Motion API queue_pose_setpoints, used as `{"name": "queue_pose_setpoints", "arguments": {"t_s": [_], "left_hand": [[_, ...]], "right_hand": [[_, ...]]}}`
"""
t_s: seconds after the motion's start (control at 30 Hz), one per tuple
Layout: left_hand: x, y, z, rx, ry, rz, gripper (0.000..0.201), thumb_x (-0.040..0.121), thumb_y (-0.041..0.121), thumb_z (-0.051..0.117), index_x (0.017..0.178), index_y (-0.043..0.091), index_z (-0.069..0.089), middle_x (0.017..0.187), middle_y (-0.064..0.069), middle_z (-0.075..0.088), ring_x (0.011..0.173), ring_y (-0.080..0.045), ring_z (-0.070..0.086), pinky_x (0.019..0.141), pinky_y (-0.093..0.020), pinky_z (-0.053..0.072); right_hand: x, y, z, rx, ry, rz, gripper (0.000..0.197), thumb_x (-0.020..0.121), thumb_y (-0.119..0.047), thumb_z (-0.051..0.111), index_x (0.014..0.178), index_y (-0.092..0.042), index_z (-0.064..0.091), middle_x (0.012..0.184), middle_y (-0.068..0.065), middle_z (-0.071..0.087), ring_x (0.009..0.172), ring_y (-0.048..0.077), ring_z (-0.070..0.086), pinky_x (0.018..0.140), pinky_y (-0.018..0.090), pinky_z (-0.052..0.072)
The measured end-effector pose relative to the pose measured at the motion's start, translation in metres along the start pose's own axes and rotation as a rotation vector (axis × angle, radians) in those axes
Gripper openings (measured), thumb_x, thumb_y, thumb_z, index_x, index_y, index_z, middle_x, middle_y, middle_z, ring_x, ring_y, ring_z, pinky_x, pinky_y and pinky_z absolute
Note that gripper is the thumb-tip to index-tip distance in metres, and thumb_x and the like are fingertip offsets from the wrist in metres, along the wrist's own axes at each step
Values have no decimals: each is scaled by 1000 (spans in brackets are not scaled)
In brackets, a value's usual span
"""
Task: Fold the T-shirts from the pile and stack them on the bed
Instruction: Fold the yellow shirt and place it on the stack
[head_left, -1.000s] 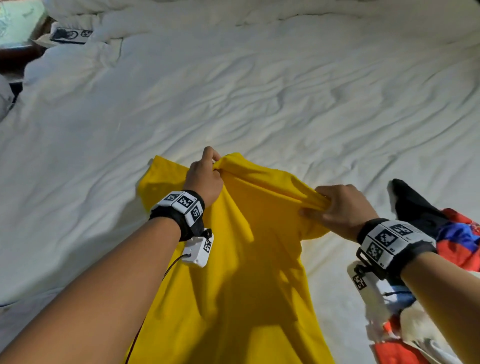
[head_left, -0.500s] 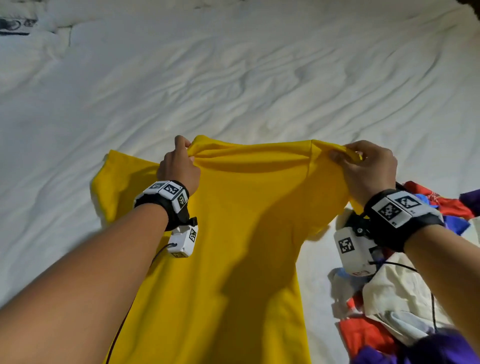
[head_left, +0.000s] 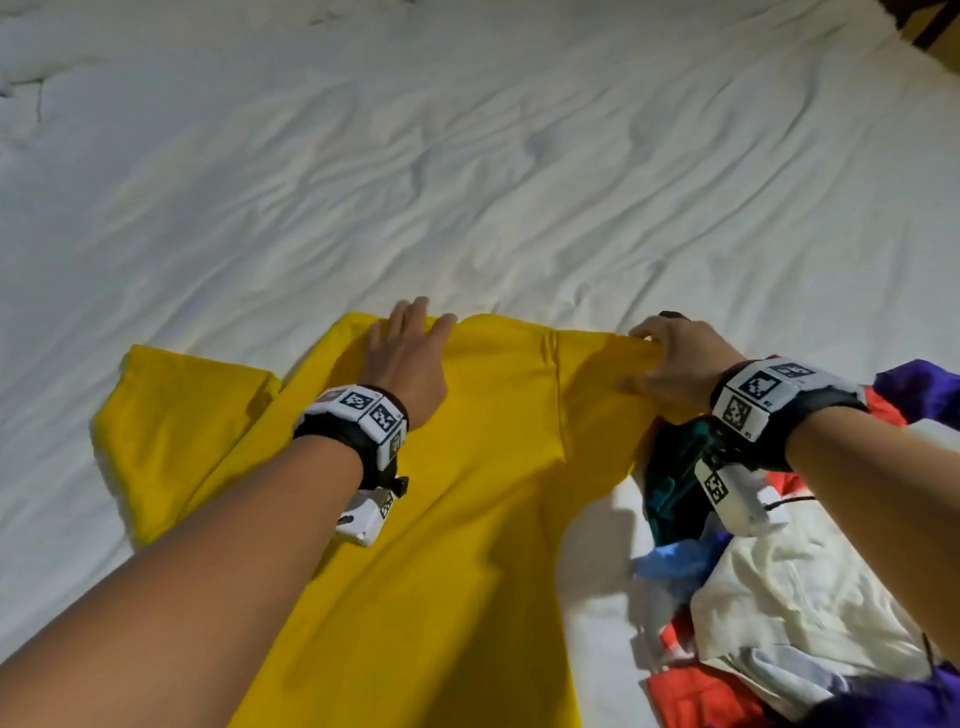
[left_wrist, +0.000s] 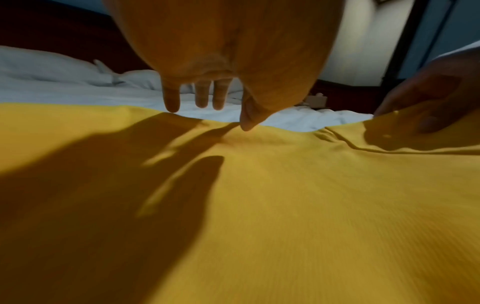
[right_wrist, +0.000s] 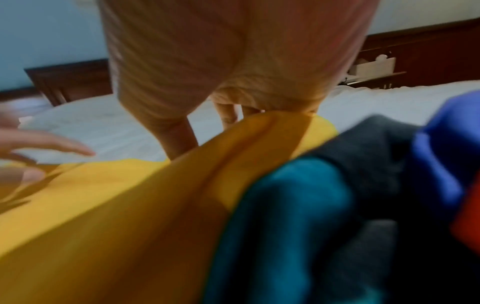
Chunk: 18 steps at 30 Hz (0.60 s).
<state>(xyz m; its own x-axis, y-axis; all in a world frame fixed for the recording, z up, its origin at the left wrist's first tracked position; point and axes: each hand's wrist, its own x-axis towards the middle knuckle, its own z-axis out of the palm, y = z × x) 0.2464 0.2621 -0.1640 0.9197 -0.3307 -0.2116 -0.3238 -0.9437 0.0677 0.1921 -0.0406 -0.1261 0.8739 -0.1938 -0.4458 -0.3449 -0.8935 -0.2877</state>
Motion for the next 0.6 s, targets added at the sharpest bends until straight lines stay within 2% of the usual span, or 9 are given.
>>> {"name": "queue_pose_setpoints", "arguments": {"t_s": [0.03, 0.1, 0.17, 0.2, 0.27, 0.33, 0.43, 0.53, 0.6], "left_hand": [[7, 10, 2, 16, -41, 49, 67, 99, 7, 46, 160, 26, 21, 169, -9, 9, 155, -32, 7, 121, -55, 19], [22, 28, 6, 45, -121, 86, 69, 103, 11, 44, 161, 28, 11, 170, -6, 5, 156, -31, 5, 121, -57, 16], [34, 39, 9, 99, -190, 93, 68, 106, 21, 45, 161, 27, 7, 167, -6, 17, 154, -33, 14, 119, -63, 15], [38, 42, 11, 143, -202, 94, 64, 106, 27, 46, 160, 25, 12, 162, -8, 29, 150, -34, 24, 117, -66, 17], [46, 46, 9, 198, -163, 65, 46, 104, 29, 49, 148, 23, 36, 146, -7, 47, 137, -32, 40, 113, -64, 23], [53, 42, 3, 136, -82, -20, 27, 104, 26, 47, 130, 21, 52, 133, -7, 55, 127, -32, 47, 109, -58, 30], [63, 23, -7, 1, 17, -168, 22, 106, 29, 44, 120, 18, 57, 127, -10, 57, 122, -36, 49, 104, -55, 34], [71, 4, -11, -55, 22, -230, 21, 106, 30, 45, 117, 16, 56, 124, -12, 58, 120, -38, 50, 103, -55, 34], [74, -2, -12, -72, 14, -239, 21, 106, 30, 45, 117, 16, 56, 124, -12, 59, 120, -38, 50, 103, -55, 34]], "right_hand": [[-1, 5, 0, -71, -23, 26, 64, 79, -43, 78, 136, -29, 52, 123, 2, 59, 109, 27, 58, 92, 39, 50], [-2, 16, -2, -215, -50, 86, 48, 82, -33, 72, 125, -29, 53, 104, 0, 58, 95, 27, 57, 86, 37, 46], [-1, 25, -5, -236, -63, 144, 27, 81, -30, 67, 108, -26, 60, 90, -1, 59, 84, 26, 59, 81, 36, 48], [0, 29, -5, -179, -53, 164, 19, 82, -32, 68, 100, -27, 63, 89, 1, 61, 81, 26, 61, 79, 37, 51], [4, 33, -5, 9, 40, 164, 12, 86, -36, 72, 90, -26, 67, 87, 4, 63, 79, 27, 62, 76, 37, 53], [7, 32, -5, 198, 193, 121, 16, 89, -38, 73, 86, -24, 67, 83, 3, 61, 82, 26, 59, 73, 33, 46], [10, 22, -9, 439, 356, 64, 35, 89, -44, 73, 78, -12, 63, 72, 4, 59, 75, 26, 56, 62, 32, 38], [15, 18, -9, 650, 328, 65, 41, 81, -54, 79, 77, -17, 62, 74, 3, 62, 71, 18, 59, 57, 28, 40], [17, 20, -10, 614, 241, 47, 44, 75, -57, 83, 77, -17, 64, 76, 3, 64, 72, 18, 60, 59, 29, 44]]}}
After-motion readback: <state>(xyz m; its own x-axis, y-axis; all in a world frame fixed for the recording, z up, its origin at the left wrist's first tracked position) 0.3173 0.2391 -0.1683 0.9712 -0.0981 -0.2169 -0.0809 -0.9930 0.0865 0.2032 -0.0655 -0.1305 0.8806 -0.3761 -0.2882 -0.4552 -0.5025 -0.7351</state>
